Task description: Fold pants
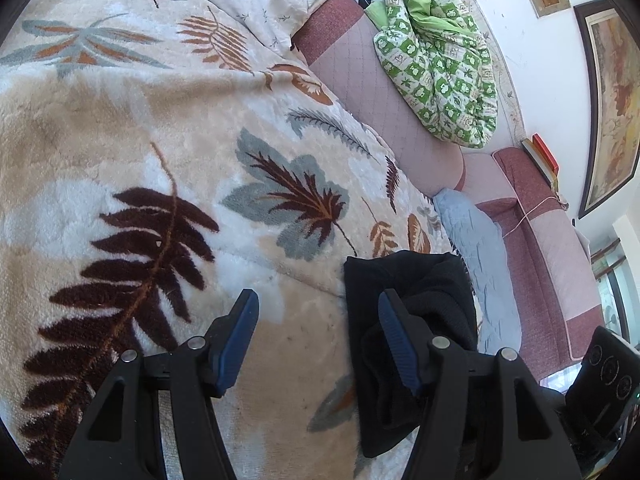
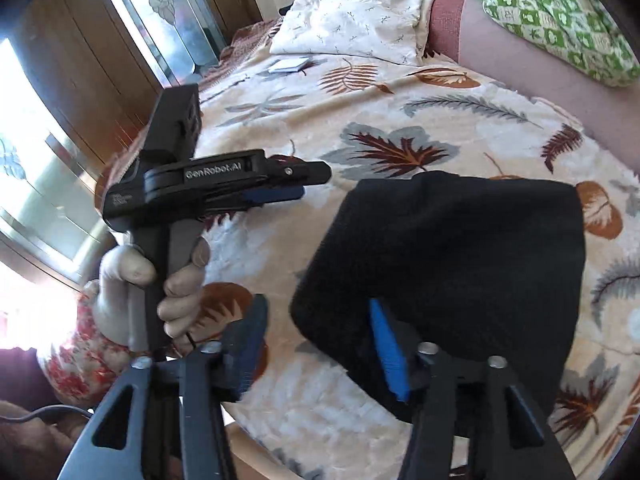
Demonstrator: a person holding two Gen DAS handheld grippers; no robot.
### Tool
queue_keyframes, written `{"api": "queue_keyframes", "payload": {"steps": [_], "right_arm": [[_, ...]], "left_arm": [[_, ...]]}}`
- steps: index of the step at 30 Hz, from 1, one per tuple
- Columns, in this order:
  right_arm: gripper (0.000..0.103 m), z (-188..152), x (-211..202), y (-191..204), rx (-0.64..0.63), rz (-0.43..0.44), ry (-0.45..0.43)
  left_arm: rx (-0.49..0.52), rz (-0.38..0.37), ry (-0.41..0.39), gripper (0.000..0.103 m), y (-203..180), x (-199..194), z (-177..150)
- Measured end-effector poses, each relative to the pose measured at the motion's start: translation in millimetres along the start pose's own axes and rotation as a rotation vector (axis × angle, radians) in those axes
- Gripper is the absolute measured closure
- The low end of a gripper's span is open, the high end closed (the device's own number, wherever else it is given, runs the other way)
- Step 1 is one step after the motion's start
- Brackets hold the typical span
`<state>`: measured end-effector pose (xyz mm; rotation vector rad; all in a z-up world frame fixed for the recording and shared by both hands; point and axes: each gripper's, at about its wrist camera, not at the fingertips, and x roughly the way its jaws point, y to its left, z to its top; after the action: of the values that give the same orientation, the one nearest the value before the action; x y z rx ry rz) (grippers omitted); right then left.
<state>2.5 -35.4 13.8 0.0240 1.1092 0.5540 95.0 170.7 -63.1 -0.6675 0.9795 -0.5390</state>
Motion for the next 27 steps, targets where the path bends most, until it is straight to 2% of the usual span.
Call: {"api": "queue_keyframes", "payload": {"steps": [5, 8, 9, 13, 17, 19, 20, 23, 27], "right_arm": [[0.040, 3.5, -17.6, -19.4, 0.136, -0.013, -0.159], [0.052, 9.3, -20.3, -21.3, 0.156, -0.113, -0.199], [0.055, 11.4, -17.5, -19.6, 0.148, -0.144, -0.199], [0.057, 21.9, 13.3, -12.4, 0.104, -0.175, -0.148], [0.055, 14.2, 72.3, -6.6, 0.062, -0.201, -0.004], [0.051, 10.6, 78.4, 4.7, -0.003, -0.253, -0.018], [0.047, 9.8, 76.5, 9.9, -0.030, -0.254, -0.018], [0.047, 8.1, 55.5, 15.2, -0.053, -0.195, -0.064], [0.043, 0.6, 24.0, 10.5, -0.057, -0.253, -0.141]], "left_arm": [[0.001, 0.013, -0.007, 0.041, 0.7, -0.6, 0.0], [-0.008, 0.016, -0.003, 0.041, 3.0, 0.5, 0.9], [-0.008, 0.017, -0.003, 0.041, 3.1, 0.7, 0.9], [0.008, 0.027, -0.006, 0.041, 0.5, -0.2, 1.1], [0.028, 0.051, -0.012, 0.041, -2.2, -2.1, 0.7], [0.035, 0.058, -0.016, 0.041, -3.0, -3.1, 1.0], [0.039, 0.060, -0.017, 0.040, -3.4, -3.2, 1.1], [0.046, 0.069, -0.011, 0.040, -4.4, -2.0, 0.2], [0.079, 0.098, -0.003, 0.040, -10.8, 1.9, -4.7]]}}
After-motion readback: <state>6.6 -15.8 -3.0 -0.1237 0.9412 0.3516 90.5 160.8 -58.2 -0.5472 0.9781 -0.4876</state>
